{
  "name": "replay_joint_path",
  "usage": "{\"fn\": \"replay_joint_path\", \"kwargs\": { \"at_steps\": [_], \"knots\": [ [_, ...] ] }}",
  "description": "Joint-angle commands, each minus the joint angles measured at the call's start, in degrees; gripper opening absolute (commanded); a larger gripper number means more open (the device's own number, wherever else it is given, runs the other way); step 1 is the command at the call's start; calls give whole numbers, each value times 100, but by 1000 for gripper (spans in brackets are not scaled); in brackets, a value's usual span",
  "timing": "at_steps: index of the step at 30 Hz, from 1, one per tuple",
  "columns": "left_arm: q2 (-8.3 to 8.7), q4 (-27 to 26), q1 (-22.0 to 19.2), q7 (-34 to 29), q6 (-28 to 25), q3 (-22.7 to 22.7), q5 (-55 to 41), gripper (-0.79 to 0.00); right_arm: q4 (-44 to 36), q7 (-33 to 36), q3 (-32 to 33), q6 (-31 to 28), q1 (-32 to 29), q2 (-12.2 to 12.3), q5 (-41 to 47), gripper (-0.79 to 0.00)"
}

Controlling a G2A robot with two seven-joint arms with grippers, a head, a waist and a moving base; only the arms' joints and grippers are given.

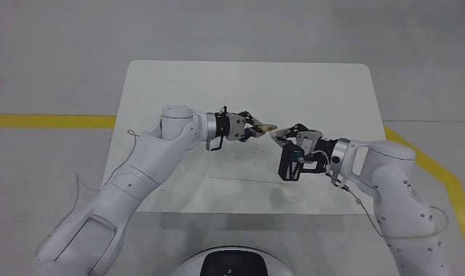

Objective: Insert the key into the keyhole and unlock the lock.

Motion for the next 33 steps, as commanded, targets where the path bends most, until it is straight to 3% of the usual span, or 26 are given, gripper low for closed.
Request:
{"fn": "replay_joint_path", "kwargs": {
  "at_steps": [1, 20, 33],
  "knots": [
    [3, -2, -11, 17, -58, -4, 83, -785, -19, 30, -14, 0, 3, 39, -30, -785],
    [58, -251, 57, -150, -172, -49, 584, -785, -31, 405, -255, 0, 237, 486, 198, -785],
    [93, -346, 92, -317, -107, -108, 726, -785, 14, 471, -430, 0, 394, 650, 354, -785]
  ]
}}
